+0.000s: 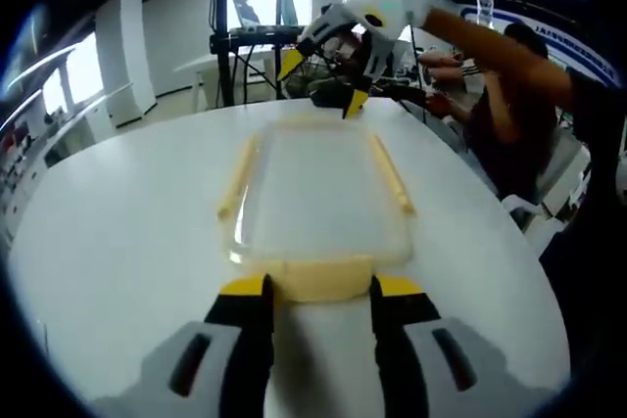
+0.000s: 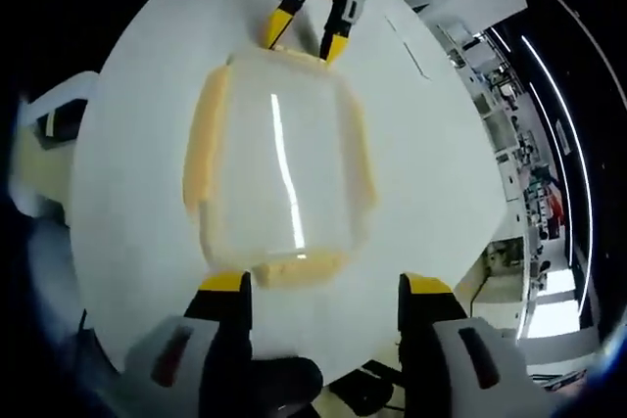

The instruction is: Snap each plastic latch of the storage box into its locked position after aligning the lid with the box until every specified latch is closed and the lid sits flush.

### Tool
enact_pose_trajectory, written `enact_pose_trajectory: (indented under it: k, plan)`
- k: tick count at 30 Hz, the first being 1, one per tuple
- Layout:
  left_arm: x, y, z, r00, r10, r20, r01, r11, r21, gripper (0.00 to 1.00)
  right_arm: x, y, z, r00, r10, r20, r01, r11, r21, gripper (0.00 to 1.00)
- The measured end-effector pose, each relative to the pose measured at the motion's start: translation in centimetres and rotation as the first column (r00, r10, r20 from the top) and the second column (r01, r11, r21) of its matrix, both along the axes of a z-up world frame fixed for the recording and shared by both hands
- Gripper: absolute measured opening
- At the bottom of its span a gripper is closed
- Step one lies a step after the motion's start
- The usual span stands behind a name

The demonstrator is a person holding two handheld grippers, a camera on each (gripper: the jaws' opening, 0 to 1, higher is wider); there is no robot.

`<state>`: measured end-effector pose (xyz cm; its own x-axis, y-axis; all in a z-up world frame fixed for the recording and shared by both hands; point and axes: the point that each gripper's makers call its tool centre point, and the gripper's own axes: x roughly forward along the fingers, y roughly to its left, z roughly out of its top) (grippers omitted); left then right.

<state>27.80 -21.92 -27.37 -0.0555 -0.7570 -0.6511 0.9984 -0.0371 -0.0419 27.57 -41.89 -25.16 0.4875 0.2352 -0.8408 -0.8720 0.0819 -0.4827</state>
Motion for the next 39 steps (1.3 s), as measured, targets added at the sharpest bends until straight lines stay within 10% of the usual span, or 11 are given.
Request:
enact_pose_trajectory:
  k: [19, 39]
  plan:
    - [0.0, -0.1, 0.0, 1.0, -0.02, 0.013, 0.02, 1.0, -0.004, 0.38, 0.8, 0.1, -1.8, 0.981, 0.027, -0.193, -0.03, 0.999, -0.013, 0.56]
    - [0.2, 0.0, 0.0, 1.0, -0.022, 0.014, 0.022, 1.0, -0.021, 0.38, 0.1, 0.1, -3.1, 0.905, -0.019, -0.425, -0.019, 0.996, -0.085, 0.39]
